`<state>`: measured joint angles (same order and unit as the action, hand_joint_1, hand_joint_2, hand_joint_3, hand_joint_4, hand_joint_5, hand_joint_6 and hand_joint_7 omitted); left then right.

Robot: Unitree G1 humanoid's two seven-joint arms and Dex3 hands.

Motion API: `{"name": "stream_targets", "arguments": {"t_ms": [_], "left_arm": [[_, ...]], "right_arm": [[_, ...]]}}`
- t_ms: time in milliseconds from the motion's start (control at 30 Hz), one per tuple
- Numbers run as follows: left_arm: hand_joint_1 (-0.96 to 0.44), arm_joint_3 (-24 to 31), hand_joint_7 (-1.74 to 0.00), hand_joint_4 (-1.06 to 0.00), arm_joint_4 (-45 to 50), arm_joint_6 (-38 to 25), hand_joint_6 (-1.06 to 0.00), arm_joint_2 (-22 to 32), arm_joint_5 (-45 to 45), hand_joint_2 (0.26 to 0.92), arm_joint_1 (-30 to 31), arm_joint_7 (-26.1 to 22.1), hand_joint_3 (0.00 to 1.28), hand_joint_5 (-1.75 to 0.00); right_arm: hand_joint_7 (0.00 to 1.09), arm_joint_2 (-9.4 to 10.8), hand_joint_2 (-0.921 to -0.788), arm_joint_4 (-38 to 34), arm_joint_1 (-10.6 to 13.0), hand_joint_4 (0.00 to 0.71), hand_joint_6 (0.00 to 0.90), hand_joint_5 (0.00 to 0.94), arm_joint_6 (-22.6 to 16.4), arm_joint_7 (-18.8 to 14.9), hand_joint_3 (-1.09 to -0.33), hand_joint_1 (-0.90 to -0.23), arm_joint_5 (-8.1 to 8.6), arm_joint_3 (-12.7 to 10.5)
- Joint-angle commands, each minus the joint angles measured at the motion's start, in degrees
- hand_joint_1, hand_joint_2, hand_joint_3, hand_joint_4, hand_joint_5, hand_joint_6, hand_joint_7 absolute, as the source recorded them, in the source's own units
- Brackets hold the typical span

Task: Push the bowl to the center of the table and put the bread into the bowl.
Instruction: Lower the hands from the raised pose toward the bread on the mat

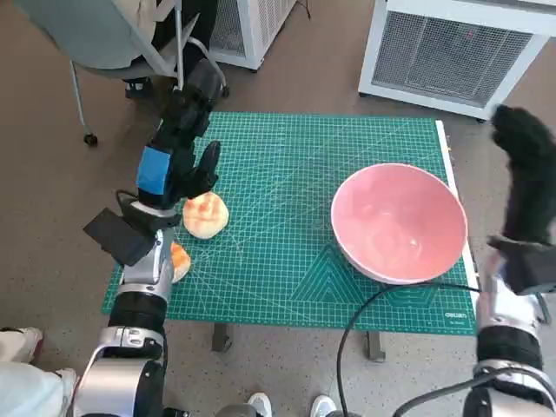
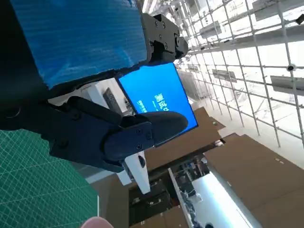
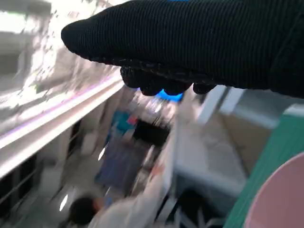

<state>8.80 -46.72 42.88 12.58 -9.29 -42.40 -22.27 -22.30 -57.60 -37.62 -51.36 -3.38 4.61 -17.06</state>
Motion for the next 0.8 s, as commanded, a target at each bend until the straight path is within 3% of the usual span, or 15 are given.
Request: {"name": "stream_targets", "arguments": {"t_ms": [33,300,533,667,800], "left_arm": [[-0.70,0.5,-0.01,-0.18,-0.8,1.0,-0.22,0.4,-0.5,0.921,-1.0,-0.4,0.55,0.00],[-0.71,0.9,-0.01,-0.18,-1.2,1.1,-0.22,0.8,-0.8,0.921,-1.1,-1.1,0.55,0.00],[-0.69,1.4,-0.01,-0.17,-1.4,1.3,-0.22,1.3,-1.4,0.921,-1.2,-2.1,0.55,0.00],[-0.69,1.7,-0.01,-0.17,-1.4,1.2,-0.22,1.5,-1.7,0.921,-1.3,-2.7,0.55,0.00],[-0.69,1.8,-0.01,-0.17,-1.3,0.9,-0.22,1.6,-2.1,0.921,-1.4,-3.3,0.55,0.00]], "right_arm": [[0.59,-0.3,-0.921,-3.6,2.4,0.247,-0.001,0.001,0.8,1.0,-0.772,-0.600,0.23,-0.7],[0.57,0.8,-0.921,-8.0,4.0,0.228,-0.001,0.000,1.3,0.5,-0.766,-0.618,0.66,-1.0],[0.54,2.4,-0.921,-10.4,5.9,0.201,-0.001,0.000,1.4,3.8,-0.780,-0.595,-1.86,0.6],[0.52,4.7,-0.921,-12.1,6.1,0.196,-0.001,0.000,2.8,3.4,-0.800,-0.584,-0.27,0.1],[0.52,7.7,-0.921,-13.2,5.1,0.188,-0.001,0.001,5.0,-0.8,-0.782,-0.586,4.56,-2.8]]}}
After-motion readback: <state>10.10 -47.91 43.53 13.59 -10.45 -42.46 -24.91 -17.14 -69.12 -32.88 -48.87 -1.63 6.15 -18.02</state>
